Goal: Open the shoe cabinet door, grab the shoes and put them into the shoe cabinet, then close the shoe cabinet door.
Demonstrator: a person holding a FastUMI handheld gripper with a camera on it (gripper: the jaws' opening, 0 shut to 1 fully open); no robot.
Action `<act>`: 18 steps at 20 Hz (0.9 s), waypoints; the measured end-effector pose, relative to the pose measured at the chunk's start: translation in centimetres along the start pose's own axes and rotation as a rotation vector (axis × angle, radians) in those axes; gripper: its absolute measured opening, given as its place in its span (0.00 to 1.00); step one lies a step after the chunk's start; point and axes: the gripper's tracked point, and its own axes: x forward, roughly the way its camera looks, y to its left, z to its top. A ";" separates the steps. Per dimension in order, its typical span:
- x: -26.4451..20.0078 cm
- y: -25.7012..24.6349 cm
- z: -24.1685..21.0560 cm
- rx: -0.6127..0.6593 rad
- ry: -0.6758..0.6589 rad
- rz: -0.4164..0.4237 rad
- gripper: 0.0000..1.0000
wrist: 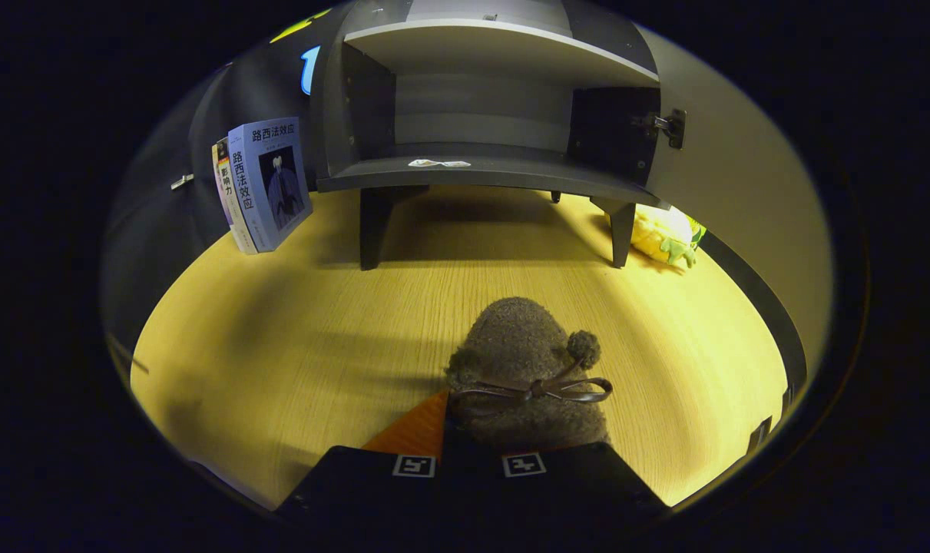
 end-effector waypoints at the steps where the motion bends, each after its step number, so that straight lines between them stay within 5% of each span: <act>1: 0.0 0.0 0.0 -0.004 -0.002 -0.001 0.17; 9: -0.5 -0.4 0.1 -0.009 -0.007 0.002 0.16; 10: -0.2 -0.2 -0.1 -0.013 -0.003 0.002 0.05; 18: -2.4 -0.3 1.8 -0.043 -0.030 0.011 0.05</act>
